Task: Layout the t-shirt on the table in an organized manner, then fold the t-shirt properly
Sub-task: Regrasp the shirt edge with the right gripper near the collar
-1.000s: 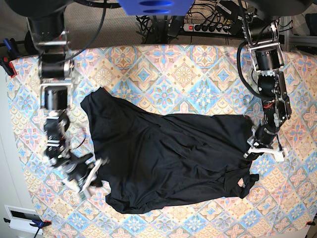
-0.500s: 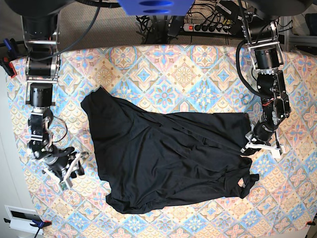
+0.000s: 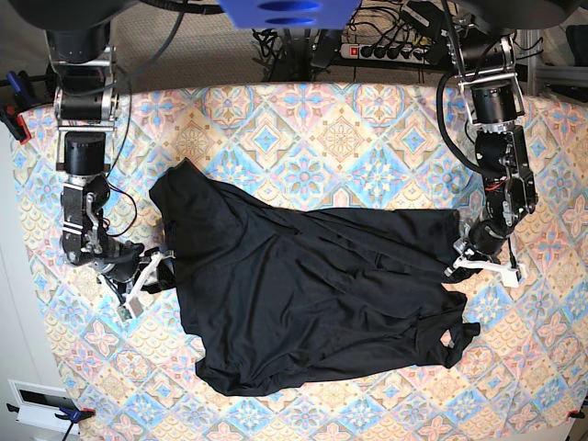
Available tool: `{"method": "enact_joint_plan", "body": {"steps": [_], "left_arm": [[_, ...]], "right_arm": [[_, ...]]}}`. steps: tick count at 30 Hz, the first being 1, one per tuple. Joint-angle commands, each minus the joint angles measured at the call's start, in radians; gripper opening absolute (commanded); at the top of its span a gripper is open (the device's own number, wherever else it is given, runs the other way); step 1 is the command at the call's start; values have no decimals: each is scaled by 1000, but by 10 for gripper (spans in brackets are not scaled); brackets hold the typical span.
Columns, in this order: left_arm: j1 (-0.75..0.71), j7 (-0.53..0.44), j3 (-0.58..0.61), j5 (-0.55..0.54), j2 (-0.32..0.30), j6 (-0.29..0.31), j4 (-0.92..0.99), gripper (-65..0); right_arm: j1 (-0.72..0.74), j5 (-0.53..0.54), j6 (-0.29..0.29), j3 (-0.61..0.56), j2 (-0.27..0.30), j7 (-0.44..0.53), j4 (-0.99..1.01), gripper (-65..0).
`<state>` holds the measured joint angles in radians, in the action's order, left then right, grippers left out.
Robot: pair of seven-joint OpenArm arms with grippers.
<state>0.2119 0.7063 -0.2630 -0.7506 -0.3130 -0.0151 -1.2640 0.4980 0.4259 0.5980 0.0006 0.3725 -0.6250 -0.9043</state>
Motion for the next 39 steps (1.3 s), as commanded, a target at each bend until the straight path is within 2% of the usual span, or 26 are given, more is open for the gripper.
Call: {"method": "enact_joint_plan", "body": {"steps": [1,4,9,13,16,20,36,39], "left_arm": [[22,-17,-6,-10,-13,8,-19,-650],[22,-17,-6,-10,-13,8,-19,-650],[22,-17,-3,-10,-13,8,-19,-650],[22,-17,-3,-10,-13,8,-18,-650],[22,-17,-2,-10,-13,8,-18,-650],[22,-17,-2,-10,-13,8,-16,-650],[21,-17,-2,-10,-13,8,-16,-650],[21,-17,-2,-10,-13,8,-16,-650]], "right_arm": [[32,14,-11,39,33,24,-23,-465],[11,14,-11,82,33,15,-29,-434],[-72,18,-8,85,33,18,-31,-357],[-134,20,-8,91,33,15,-109,-354],[-147,20,-10,92,29,-23,-195,-354],[-147,21,-10,94,-5,-66,-267,-354],[-141,17,-11,92,-43,-88,-263,-354],[-141,15,-11,92,-80,-88,-261,-354]]}}
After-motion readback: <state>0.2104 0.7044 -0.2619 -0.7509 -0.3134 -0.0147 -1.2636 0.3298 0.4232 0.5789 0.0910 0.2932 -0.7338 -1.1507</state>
